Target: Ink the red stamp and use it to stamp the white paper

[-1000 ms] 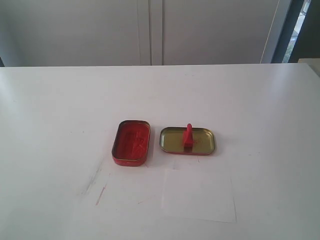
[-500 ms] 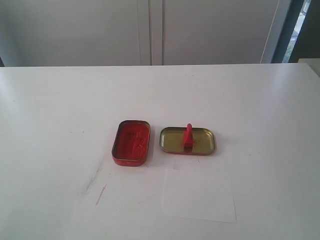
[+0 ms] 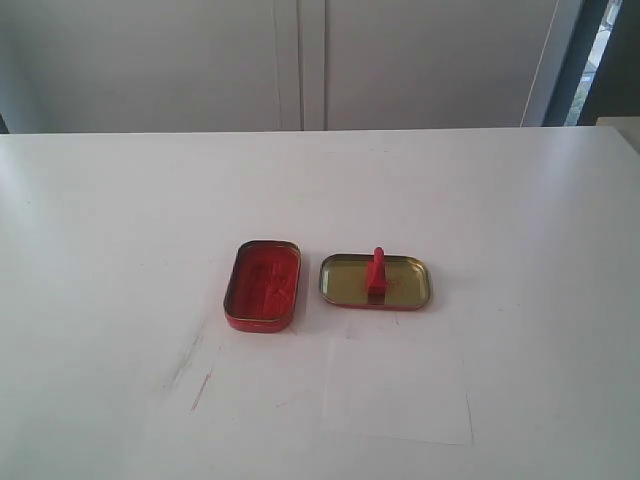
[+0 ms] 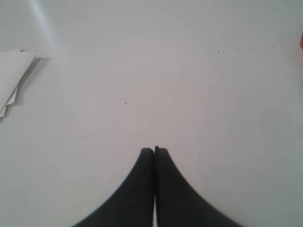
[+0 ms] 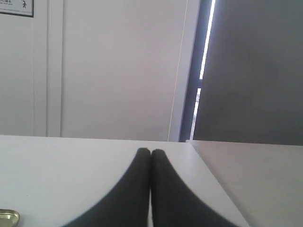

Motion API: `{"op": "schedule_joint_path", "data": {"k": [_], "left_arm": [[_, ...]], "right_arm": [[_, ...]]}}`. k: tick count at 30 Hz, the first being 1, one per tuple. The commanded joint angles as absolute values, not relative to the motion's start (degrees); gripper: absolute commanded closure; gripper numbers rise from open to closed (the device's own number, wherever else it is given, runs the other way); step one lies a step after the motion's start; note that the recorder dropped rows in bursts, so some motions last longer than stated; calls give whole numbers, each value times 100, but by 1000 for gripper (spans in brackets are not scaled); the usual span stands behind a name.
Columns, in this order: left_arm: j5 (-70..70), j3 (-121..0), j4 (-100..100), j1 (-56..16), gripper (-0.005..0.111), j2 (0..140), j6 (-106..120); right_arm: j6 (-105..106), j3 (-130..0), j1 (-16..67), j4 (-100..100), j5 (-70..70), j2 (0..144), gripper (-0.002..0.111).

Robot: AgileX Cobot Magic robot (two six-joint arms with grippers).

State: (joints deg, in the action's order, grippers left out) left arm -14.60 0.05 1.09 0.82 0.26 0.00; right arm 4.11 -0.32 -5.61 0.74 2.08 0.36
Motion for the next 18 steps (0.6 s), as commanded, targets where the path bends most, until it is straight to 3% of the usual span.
{"op": "schedule_joint_path", "data": {"k": [1,12,18], "left_arm": [[-1456,0,125,58,107,0,0],[-1456,0,125,58,107,0,0],[-1456,0,125,58,107,0,0]], "right_arm": [[409,0,-579,32,316,0,108],[399,0,-579,32,348,0,108],[354,-636,-579,32,-579,0,108]]}}
